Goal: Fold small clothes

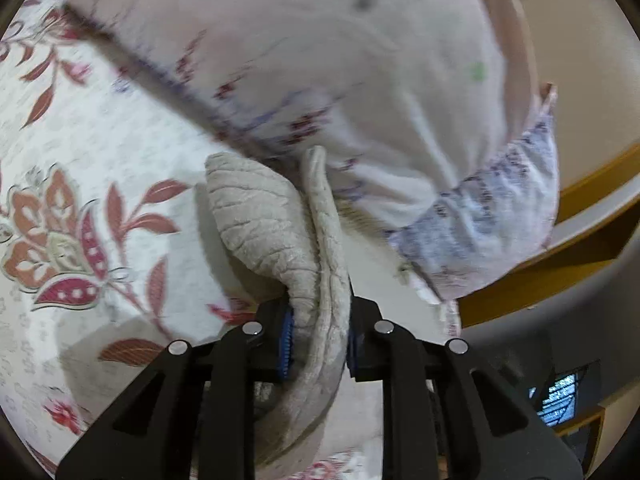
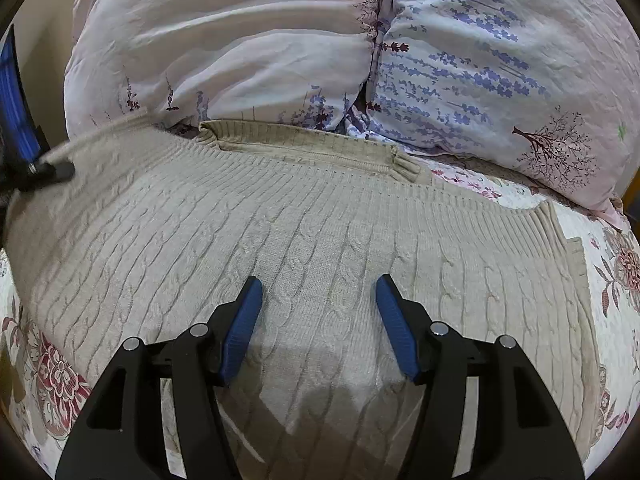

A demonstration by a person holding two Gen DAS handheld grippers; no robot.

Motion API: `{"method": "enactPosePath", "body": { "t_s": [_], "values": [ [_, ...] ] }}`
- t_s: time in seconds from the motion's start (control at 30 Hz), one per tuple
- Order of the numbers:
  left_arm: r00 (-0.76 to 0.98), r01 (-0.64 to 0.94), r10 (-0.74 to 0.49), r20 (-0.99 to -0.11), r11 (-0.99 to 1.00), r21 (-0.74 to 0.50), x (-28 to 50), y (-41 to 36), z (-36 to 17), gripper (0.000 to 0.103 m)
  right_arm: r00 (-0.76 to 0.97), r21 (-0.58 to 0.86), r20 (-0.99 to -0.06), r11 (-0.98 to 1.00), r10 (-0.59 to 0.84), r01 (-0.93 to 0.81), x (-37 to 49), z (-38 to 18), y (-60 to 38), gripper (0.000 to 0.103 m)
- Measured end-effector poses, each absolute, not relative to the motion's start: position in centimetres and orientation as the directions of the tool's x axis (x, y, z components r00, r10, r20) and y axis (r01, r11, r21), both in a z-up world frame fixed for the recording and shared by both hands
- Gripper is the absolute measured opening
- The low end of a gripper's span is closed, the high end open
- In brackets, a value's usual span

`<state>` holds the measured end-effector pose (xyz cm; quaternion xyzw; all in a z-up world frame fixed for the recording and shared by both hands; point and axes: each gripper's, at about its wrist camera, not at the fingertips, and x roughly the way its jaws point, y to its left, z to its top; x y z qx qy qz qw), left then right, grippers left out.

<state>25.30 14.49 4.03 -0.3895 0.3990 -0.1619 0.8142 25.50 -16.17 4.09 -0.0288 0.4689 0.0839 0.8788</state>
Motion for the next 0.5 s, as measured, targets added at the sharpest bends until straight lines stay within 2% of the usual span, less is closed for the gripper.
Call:
{"method": "enactPosePath", "body": {
  "t_s": [0.1,0.2,0.33,0.4,0.5],
  "values": [
    [0.649,0.010,-0.610,-0.454,0.604,-0.797,24.9,13.3,5.7,0.019,0.553,0.018,-0.826,0.984,0.115,-0.178,25.5,4.0,-16.0,0.062],
    [0.648,0.073,-0.652,-0.392,0.566,-0.821,24.7,11.2,7.2,0.018,0.542,0.072,-0.826,0.982,0.158,-0.177,25.4,4.5,-17.0,0.061],
    [0.619,0.164,-0.712,-0.333,0.531,-0.831,25.1,6.8,9.1,0.018,0.584,0.195,-0.782,0.976,0.215,-0.098,23.4,5.9,-21.0,0.062],
    [0.599,0.192,-0.736,-0.314,0.513,-0.836,25.6,5.0,9.6,0.018,0.613,0.229,-0.763,0.973,0.205,-0.041,21.8,6.3,-23.8,0.068],
    [0.558,0.237,-0.777,-0.291,0.485,-0.842,26.1,1.4,10.0,0.018,0.632,0.253,-0.754,0.967,0.179,0.029,20.4,6.5,-27.4,0.069]
  ]
}}
